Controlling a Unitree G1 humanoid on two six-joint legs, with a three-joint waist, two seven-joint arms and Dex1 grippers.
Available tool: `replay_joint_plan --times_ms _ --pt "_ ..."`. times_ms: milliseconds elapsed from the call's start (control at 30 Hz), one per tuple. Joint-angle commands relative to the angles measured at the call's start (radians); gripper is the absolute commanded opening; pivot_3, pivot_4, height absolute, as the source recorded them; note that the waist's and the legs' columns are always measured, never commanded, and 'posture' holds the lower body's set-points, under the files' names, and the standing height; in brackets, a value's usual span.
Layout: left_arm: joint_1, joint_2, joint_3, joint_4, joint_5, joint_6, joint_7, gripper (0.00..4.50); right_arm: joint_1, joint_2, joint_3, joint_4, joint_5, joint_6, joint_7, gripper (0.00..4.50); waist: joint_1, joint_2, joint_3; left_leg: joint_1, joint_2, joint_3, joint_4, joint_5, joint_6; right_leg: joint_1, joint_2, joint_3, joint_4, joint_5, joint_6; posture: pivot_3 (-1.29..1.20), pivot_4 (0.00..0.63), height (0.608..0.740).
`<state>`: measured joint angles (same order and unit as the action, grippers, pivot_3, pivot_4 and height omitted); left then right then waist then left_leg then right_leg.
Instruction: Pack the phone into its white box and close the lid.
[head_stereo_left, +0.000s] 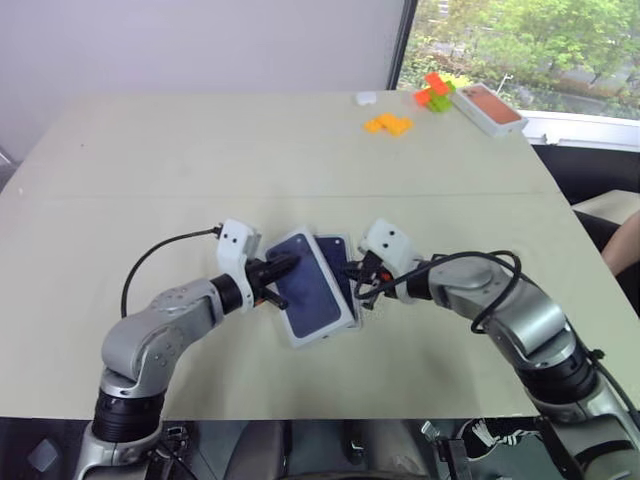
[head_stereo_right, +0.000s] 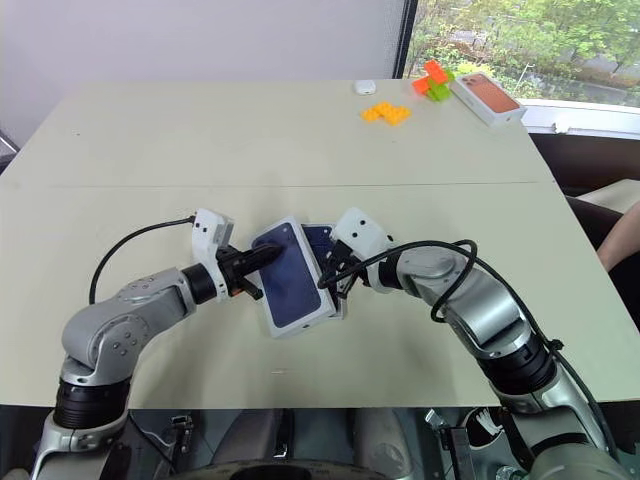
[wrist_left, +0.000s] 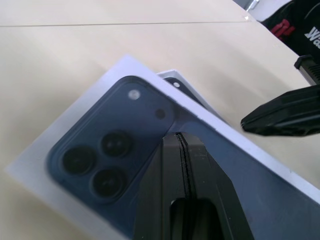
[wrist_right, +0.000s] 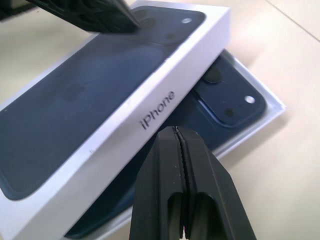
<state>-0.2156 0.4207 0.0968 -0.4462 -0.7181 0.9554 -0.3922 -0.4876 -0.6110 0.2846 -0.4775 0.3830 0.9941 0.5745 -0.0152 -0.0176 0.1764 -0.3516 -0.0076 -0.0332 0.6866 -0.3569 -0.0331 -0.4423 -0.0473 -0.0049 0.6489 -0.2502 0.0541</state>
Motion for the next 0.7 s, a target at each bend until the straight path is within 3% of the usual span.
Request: replay_joint_plan --times_ms 33,167,300,700 --pt "0.014 0.041 0.074 -0.04 -0.043 0.003 -0.025 0.0 -0.002 -0.007 -0.032 -0.043 -0.006 -0.009 -0.001 0.06 0.003 0.0 0.0 0.0 0.0 0.0 0.0 0.0 0.0 0.0 0.0 0.0 0.0 0.0 0.0 0.0 0.15 0.74" --pt "0.058 0.127 0.15 -0.034 -0.056 0.036 -0.035 0.0 -0.005 -0.004 -0.035 -0.035 -0.012 -0.016 0.007 0.06 0.002 0.0 0.0 0.0 -0.001 0.0 0.0 0.0 0.0 0.0 0.0 0.0 0.0 0.0 0.0 0.0 0.15 0.74" --pt "0.093 0.192 0.055 -0.02 0.036 0.046 -0.013 0.0 -0.01 0.003 -0.026 -0.019 -0.021 -0.03 0.013 0.06 0.004 0.0 0.0 0.0 -0.001 0.0 0.0 0.0 0.0 0.0 0.0 0.0 0.0 0.0 0.0 0.0 0.15 0.74" --pt "0.013 0.015 -0.083 -0.024 0.084 0.107 0.111 0.0 -0.015 -0.005 -0.007 -0.012 -0.057 -0.032 0.032 0.06 0.002 0.0 0.0 -0.001 -0.002 0.0 0.0 0.0 0.0 0.0 -0.001 0.0 0.0 0.0 0.0 0.0 0.15 0.74"
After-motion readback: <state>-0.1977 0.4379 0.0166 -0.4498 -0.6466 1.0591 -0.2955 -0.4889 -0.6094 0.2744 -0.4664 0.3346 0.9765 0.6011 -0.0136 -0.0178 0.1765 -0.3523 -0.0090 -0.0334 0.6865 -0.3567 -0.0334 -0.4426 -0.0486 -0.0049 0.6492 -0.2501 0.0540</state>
